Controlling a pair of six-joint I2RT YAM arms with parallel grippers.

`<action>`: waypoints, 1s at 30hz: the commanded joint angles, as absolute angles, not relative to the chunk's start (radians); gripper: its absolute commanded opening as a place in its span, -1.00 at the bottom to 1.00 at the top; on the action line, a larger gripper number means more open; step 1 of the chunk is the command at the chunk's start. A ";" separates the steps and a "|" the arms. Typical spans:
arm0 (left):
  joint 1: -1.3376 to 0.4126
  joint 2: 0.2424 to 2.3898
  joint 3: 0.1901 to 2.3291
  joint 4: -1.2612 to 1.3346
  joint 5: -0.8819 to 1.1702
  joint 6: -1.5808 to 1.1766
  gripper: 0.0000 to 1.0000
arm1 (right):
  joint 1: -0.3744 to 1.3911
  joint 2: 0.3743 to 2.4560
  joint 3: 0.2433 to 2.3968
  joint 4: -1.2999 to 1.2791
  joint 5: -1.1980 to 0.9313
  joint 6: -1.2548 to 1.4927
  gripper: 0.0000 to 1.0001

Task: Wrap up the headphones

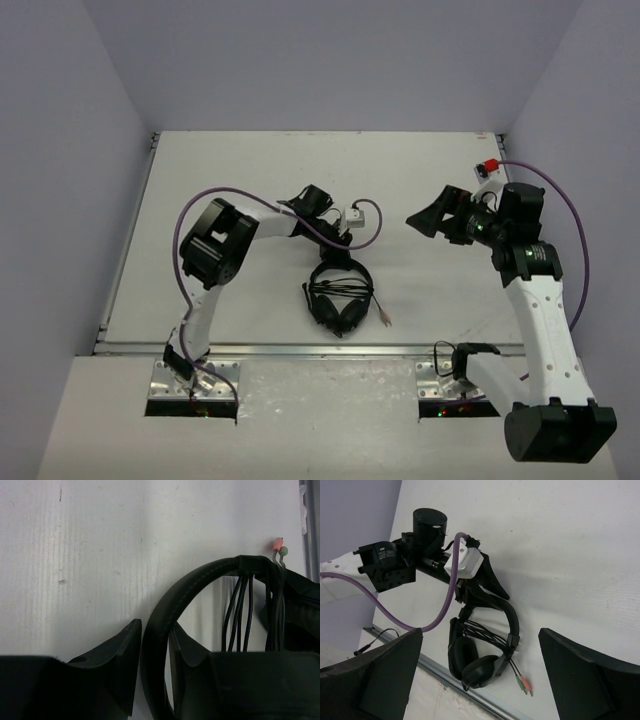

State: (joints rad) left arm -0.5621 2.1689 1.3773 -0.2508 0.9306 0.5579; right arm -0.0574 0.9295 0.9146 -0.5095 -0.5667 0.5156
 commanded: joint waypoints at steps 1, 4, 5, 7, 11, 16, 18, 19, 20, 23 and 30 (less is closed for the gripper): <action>-0.572 2.103 1.361 -0.203 0.878 0.505 -0.42 | -0.055 0.910 0.931 -0.471 -0.591 0.503 0.98; -0.574 2.065 1.361 -0.195 0.807 0.476 -0.33 | -0.055 0.905 0.930 -0.462 -0.598 0.505 0.98; -0.574 2.051 1.356 -0.184 0.772 0.465 -0.26 | -0.055 0.907 0.930 -0.459 -0.603 0.505 0.98; -0.574 2.005 1.342 -0.173 0.732 0.434 -0.21 | -0.055 0.913 0.931 -0.460 -0.606 0.503 0.98; -0.574 1.948 1.324 -0.178 0.652 0.394 1.00 | -0.055 0.919 0.939 -0.457 -0.611 0.503 0.98; -0.558 1.862 1.255 -0.077 0.571 0.284 1.00 | -0.055 0.933 0.945 -0.454 -0.606 0.500 0.98; -0.555 1.844 1.268 -0.081 0.533 0.246 1.00 | -0.055 0.942 0.950 -0.460 -0.604 0.499 0.98; -0.549 1.836 1.276 -0.090 0.473 0.224 1.00 | -0.055 0.948 0.953 -0.460 -0.603 0.497 0.98; -0.543 1.800 1.278 -0.080 0.410 0.130 1.00 | -0.057 0.951 0.954 -0.463 -0.598 0.485 0.98; -0.508 1.697 1.236 -0.057 0.012 -0.067 1.00 | -0.054 0.942 0.963 -0.494 -0.522 0.405 0.98; -0.439 1.358 1.270 -0.612 -0.790 -0.555 1.00 | 0.138 0.856 0.953 -0.653 -0.077 0.239 0.98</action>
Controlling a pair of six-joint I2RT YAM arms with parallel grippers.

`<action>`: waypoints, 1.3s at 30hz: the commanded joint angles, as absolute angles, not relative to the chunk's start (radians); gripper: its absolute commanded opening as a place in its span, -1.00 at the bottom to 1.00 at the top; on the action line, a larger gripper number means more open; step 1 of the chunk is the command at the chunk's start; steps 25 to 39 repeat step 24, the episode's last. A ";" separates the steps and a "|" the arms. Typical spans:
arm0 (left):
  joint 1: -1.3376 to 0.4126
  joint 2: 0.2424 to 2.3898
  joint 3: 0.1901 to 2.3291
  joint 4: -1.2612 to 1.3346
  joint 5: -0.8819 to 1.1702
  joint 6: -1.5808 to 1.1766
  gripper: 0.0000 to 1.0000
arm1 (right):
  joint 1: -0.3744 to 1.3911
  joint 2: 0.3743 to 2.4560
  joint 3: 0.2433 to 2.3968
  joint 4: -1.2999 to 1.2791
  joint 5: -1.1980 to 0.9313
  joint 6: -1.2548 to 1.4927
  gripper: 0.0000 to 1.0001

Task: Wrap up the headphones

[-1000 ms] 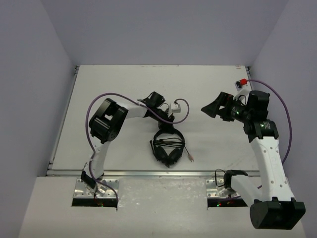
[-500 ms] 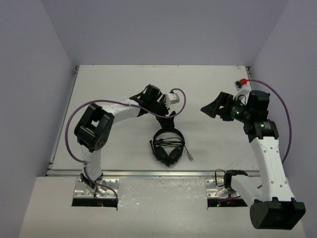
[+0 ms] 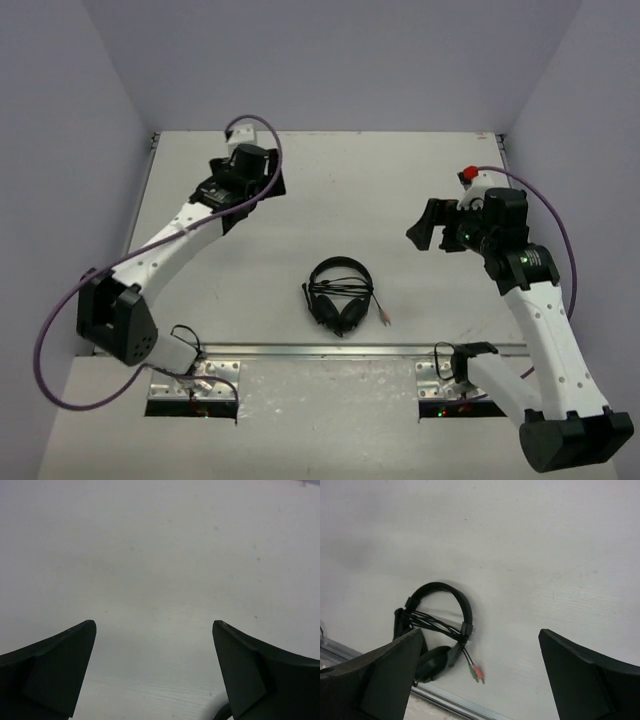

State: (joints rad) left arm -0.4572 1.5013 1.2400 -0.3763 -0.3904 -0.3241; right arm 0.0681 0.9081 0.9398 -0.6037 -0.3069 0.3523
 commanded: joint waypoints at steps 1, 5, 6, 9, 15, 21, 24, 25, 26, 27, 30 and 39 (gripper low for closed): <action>-0.439 1.318 1.250 -0.650 -0.796 -0.551 1.00 | 0.153 0.850 0.948 -0.663 -0.031 0.236 0.98; -0.439 1.007 1.056 -0.608 -0.770 -0.439 1.00 | 0.189 0.795 0.902 -0.671 0.080 0.238 0.98; -0.439 0.952 1.025 -0.589 -0.762 -0.424 1.00 | 0.198 0.746 0.867 -0.661 0.078 0.230 0.98; -0.439 0.754 0.896 -0.520 -0.802 -0.365 1.00 | 0.218 0.648 0.818 -0.635 0.084 0.236 0.98; -0.439 0.545 0.738 -0.491 -0.838 -0.368 1.00 | 0.218 0.555 0.775 -0.657 0.041 0.288 0.98; -0.437 0.549 0.736 -0.494 -0.812 -0.365 1.00 | 0.218 0.548 0.733 -0.643 0.071 0.291 0.98; -0.437 0.552 0.735 -0.494 -0.821 -0.368 1.00 | 0.218 0.549 0.733 -0.643 0.089 0.291 0.98; -0.437 0.552 0.735 -0.494 -0.821 -0.368 1.00 | 0.218 0.549 0.733 -0.643 0.089 0.291 0.98; -0.437 0.552 0.735 -0.494 -0.821 -0.368 1.00 | 0.218 0.549 0.733 -0.643 0.089 0.291 0.98; -0.437 0.552 0.735 -0.494 -0.821 -0.368 1.00 | 0.218 0.549 0.733 -0.643 0.089 0.291 0.98; -0.437 0.552 0.735 -0.494 -0.821 -0.368 1.00 | 0.218 0.549 0.733 -0.643 0.089 0.291 0.98; -0.437 0.552 0.735 -0.494 -0.821 -0.368 1.00 | 0.218 0.549 0.733 -0.643 0.089 0.291 0.98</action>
